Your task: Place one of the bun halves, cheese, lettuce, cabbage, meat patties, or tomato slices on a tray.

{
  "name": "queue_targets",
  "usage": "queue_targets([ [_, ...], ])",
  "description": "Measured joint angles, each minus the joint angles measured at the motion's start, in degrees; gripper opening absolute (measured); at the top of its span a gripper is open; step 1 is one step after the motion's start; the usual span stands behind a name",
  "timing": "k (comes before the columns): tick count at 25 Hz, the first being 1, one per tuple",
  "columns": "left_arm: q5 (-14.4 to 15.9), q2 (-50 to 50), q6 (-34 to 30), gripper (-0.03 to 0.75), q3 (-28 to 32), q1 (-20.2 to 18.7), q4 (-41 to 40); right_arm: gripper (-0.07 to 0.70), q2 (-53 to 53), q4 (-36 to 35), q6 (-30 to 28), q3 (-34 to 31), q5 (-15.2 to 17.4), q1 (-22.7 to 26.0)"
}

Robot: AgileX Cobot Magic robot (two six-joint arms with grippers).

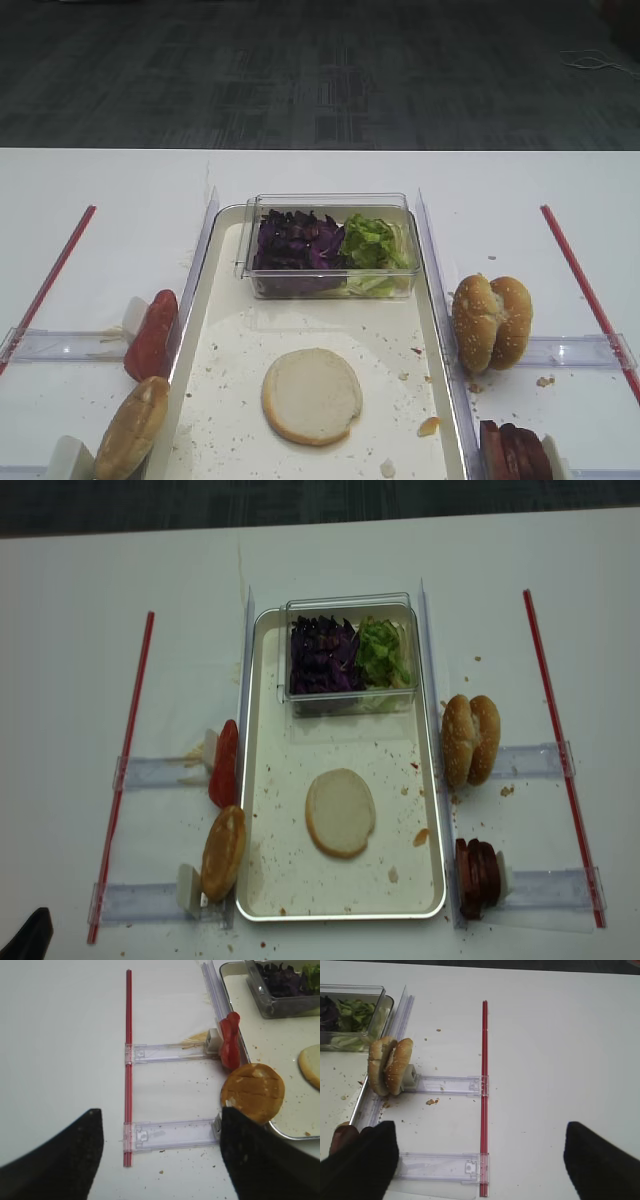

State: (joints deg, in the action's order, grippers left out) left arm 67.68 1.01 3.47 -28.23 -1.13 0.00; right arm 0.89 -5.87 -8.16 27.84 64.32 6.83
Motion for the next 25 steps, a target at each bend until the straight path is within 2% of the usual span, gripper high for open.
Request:
queue_targets([
  [25, 0.0, 0.0, 0.7, 0.491, 0.0, 0.0, -2.2, 0.693, 0.0, 0.0, 0.0, 0.0, 0.0, 0.0],
])
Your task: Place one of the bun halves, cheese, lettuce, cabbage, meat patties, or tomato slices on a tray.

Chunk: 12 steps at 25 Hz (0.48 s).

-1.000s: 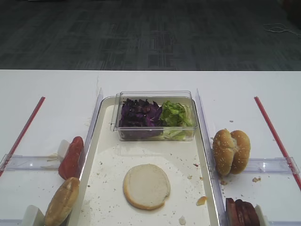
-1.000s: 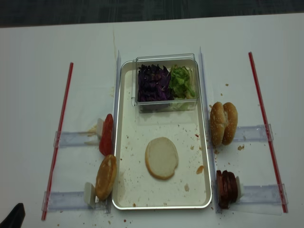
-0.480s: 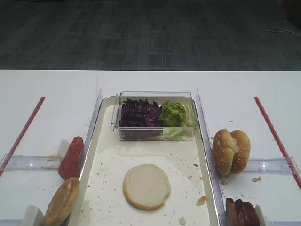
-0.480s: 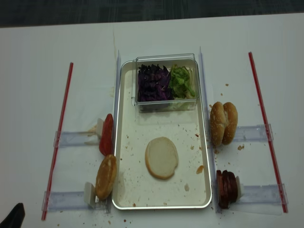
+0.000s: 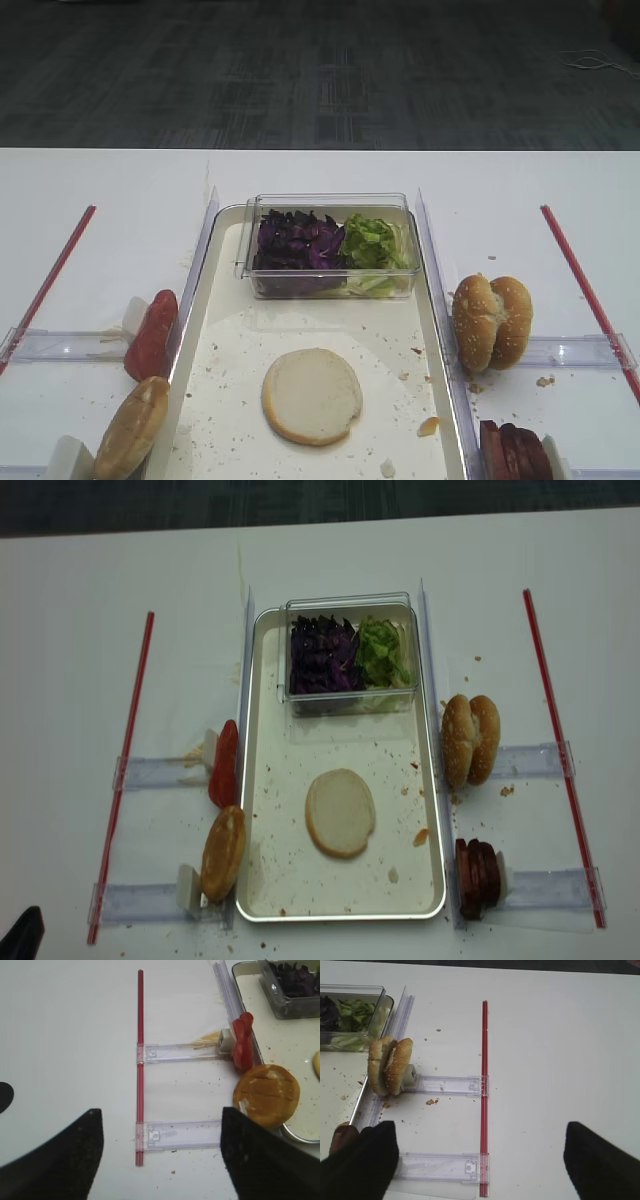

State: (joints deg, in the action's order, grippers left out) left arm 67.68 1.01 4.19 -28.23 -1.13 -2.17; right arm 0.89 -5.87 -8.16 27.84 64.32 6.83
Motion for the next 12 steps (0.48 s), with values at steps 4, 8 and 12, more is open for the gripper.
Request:
queue_targets([
  [4, 0.0, 0.0, 0.3, 0.491, 0.0, 0.0, -0.7, 0.693, 0.0, 0.0, 0.0, 0.0, 0.0, 0.0],
  [8, 0.0, 0.0, 1.7, 0.491, 0.0, 0.0, -1.5, 0.693, 0.0, 0.0, 0.0, 0.0, 0.0, 0.0],
  [12, 0.0, 0.0, 1.9, 0.491, 0.0, 0.0, -1.9, 0.693, 0.0, 0.0, 0.0, 0.0, 0.0, 0.0],
])
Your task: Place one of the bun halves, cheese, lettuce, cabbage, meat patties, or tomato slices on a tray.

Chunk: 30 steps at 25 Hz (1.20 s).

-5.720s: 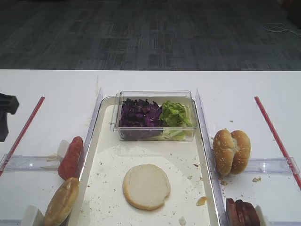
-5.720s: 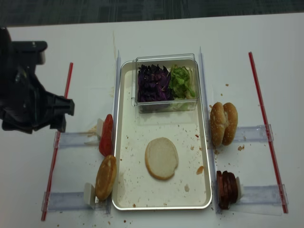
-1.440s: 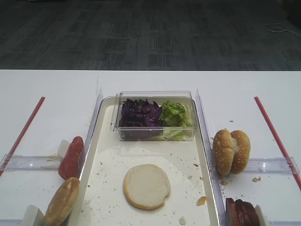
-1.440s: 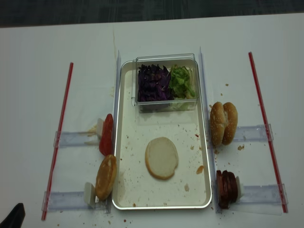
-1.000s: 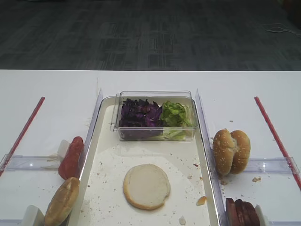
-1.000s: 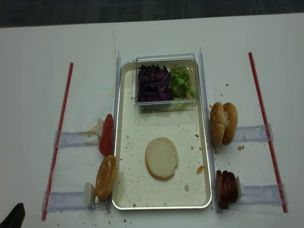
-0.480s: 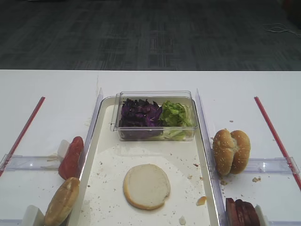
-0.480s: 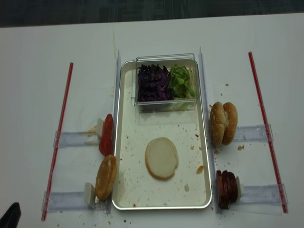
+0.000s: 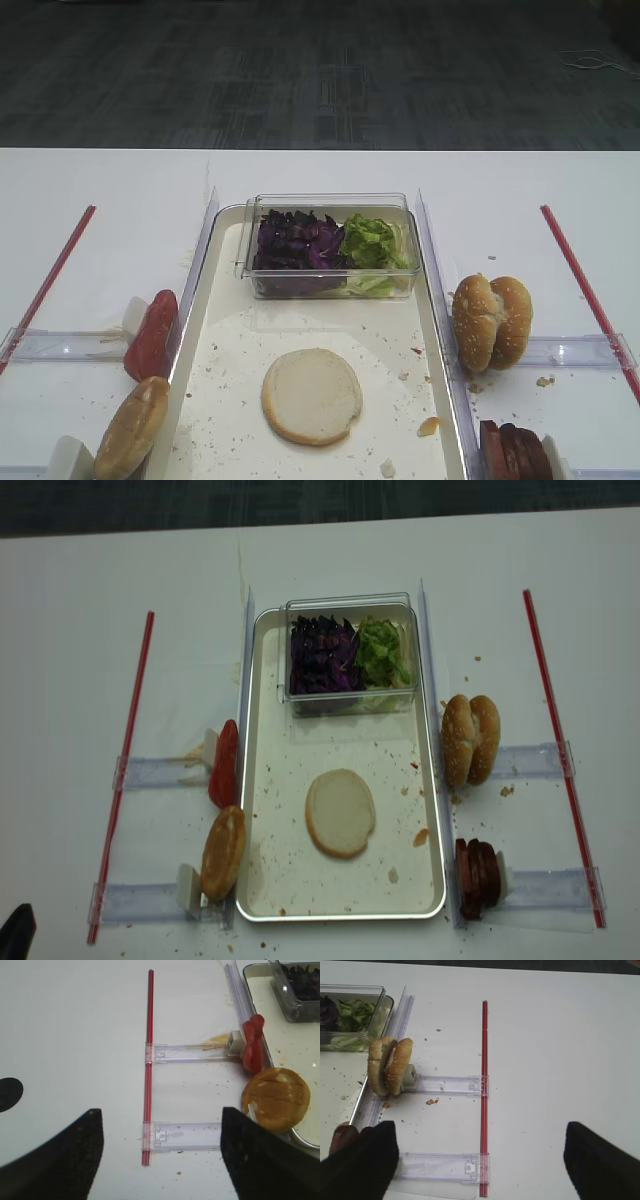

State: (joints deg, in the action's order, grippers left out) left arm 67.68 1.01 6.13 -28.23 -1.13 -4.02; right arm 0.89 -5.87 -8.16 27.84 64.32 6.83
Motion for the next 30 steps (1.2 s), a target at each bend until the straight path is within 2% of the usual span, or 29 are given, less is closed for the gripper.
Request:
queue_targets([
  [30, 0.0, 0.0, 1.4, 0.491, 0.0, 0.0, -0.8, 0.693, 0.0, 0.0, 0.0, 0.0, -0.1, 0.0],
])
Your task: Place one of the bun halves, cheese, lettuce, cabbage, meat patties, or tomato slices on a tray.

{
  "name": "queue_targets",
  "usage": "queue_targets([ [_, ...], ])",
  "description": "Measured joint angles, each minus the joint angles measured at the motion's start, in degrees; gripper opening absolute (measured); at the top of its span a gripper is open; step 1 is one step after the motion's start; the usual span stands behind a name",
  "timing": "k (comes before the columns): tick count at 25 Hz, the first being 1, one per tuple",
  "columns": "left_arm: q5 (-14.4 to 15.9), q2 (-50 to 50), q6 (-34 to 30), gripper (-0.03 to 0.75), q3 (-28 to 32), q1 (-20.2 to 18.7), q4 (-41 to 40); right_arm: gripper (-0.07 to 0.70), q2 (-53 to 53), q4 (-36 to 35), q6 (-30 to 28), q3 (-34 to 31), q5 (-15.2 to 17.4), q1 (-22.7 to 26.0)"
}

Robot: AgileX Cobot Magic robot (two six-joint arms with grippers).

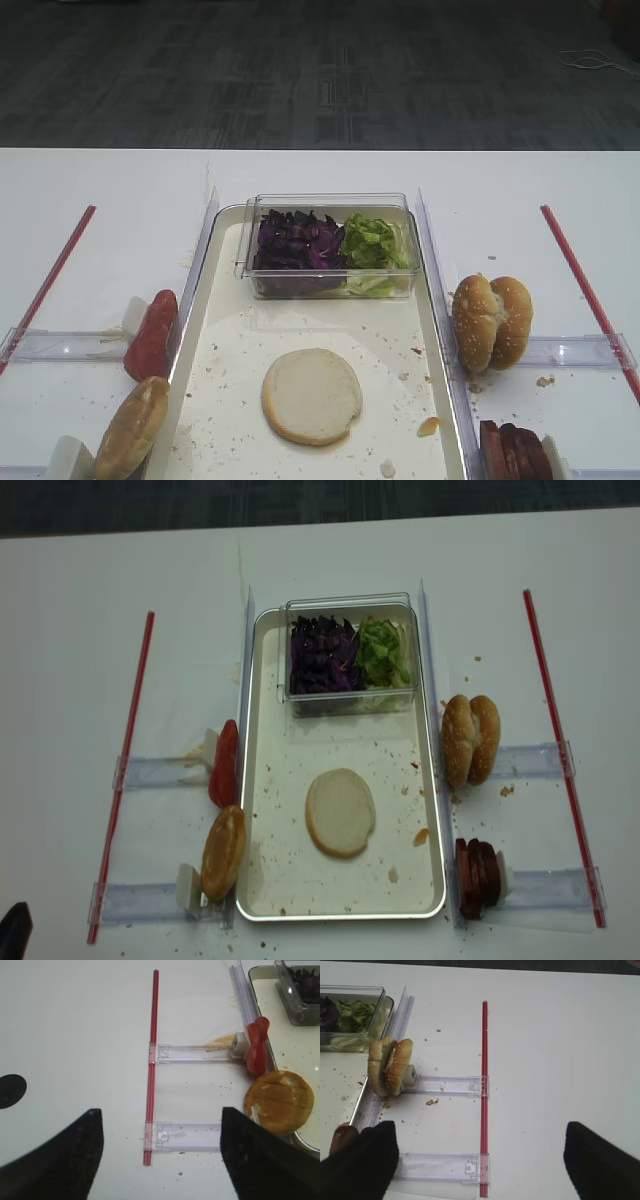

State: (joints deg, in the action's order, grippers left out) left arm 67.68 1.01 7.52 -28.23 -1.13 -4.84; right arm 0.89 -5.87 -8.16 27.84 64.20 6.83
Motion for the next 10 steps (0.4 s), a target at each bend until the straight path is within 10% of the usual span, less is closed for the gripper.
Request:
queue_targets([
  [10, 0.0, 0.0, 0.0, 0.491, 0.0, 0.0, 0.0, 0.693, 0.0, 0.0, 0.0, 0.0, 0.0, 0.0],
])
